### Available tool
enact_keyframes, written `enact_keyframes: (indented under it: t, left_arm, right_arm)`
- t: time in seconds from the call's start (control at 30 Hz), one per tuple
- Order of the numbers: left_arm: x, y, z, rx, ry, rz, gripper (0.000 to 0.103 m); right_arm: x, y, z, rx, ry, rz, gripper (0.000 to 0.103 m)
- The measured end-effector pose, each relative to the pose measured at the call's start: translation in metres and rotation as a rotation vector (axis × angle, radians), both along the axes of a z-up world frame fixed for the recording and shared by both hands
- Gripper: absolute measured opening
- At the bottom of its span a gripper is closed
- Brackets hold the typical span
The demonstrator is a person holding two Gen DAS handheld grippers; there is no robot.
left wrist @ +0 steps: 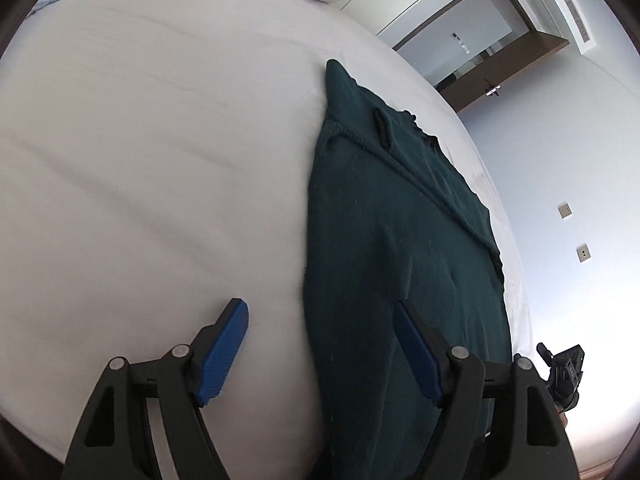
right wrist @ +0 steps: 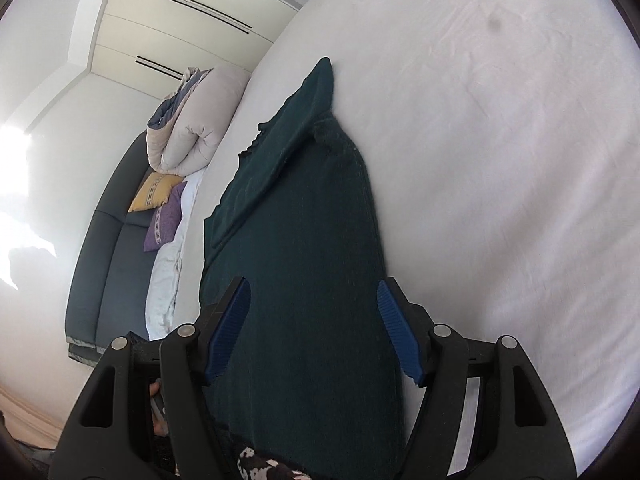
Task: Fold small clothes
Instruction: 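Grasp the sweater hem with both grippers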
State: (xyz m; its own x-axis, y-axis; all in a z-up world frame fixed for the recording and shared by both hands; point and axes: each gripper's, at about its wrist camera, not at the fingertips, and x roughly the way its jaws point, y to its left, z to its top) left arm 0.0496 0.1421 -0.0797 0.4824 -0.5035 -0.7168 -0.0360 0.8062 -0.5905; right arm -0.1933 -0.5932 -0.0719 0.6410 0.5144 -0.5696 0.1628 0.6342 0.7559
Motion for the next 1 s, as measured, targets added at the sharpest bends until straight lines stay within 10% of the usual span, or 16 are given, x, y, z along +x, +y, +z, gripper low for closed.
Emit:
enact_keyframes:
  t: [0.43, 0.8, 1.0]
  left_arm:
    - [-0.057, -0.003, -0.013, -0.114, 0.099, -0.102, 0.062]
    - [-0.056, -0.030, -0.009, -0.024, 0.122, -0.173, 0.062]
    - [-0.055, -0.033, -0.016, 0.013, 0.156, -0.174, 0.014]
  right_arm:
    - [-0.116, -0.016, -0.011, -0.054, 0.068, 0.005, 0.065]
    - [-0.118, -0.017, -0.003, -0.074, 0.108, 0.015, 0.065]
    - [-0.112, -0.017, -0.008, -0.066, 0.135, 0.032, 0.065]
